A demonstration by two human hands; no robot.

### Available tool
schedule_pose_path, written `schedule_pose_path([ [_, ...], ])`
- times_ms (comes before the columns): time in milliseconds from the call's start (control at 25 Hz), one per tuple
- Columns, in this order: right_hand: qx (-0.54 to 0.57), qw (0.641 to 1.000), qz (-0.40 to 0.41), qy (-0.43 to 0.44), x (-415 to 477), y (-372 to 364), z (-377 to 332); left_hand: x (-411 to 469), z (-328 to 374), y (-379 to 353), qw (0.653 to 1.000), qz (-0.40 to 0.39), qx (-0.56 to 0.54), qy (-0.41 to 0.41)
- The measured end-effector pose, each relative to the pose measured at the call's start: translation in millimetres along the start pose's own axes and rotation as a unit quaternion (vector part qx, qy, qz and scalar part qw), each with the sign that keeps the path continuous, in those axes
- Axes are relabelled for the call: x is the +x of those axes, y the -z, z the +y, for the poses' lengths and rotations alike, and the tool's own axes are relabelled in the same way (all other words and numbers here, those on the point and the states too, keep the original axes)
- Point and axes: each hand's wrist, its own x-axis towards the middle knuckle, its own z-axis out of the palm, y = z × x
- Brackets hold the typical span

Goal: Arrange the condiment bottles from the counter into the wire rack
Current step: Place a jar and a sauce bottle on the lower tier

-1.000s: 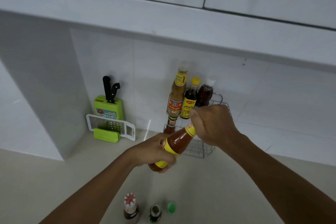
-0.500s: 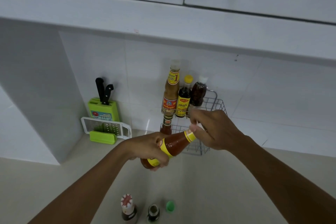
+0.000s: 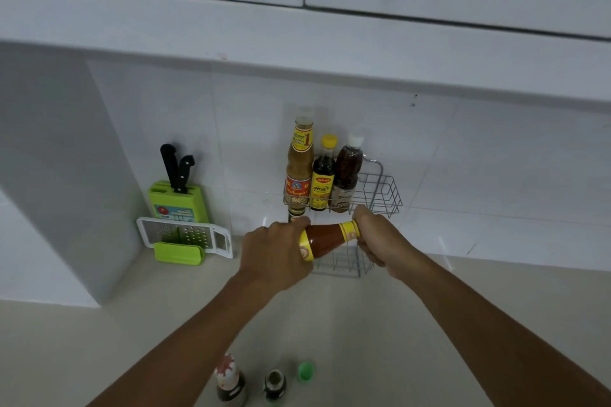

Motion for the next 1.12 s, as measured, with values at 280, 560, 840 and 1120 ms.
schedule_pose_path([
  [280, -0.254, 0.804, 0.11, 0.527, -3, 26, 17, -2, -14, 5, 0.842, -0.322, -0.433, -0.015],
  [560, -0.147, 0.897, 0.192, 0.369, -11, -12, 20, -9, -8, 9, 0.926, -0.224, -0.302, 0.017],
  [840, -0.027, 0.973, 0.154, 0.171, 0, -18, 7, -3, -4, -26, 0.981, -0.002, -0.189, 0.032],
  [1120, 0.155, 0.974, -0.035, 0.159, 33, -46, 49, 38, -32, -70, 0.927, -0.11, -0.358, 0.029],
])
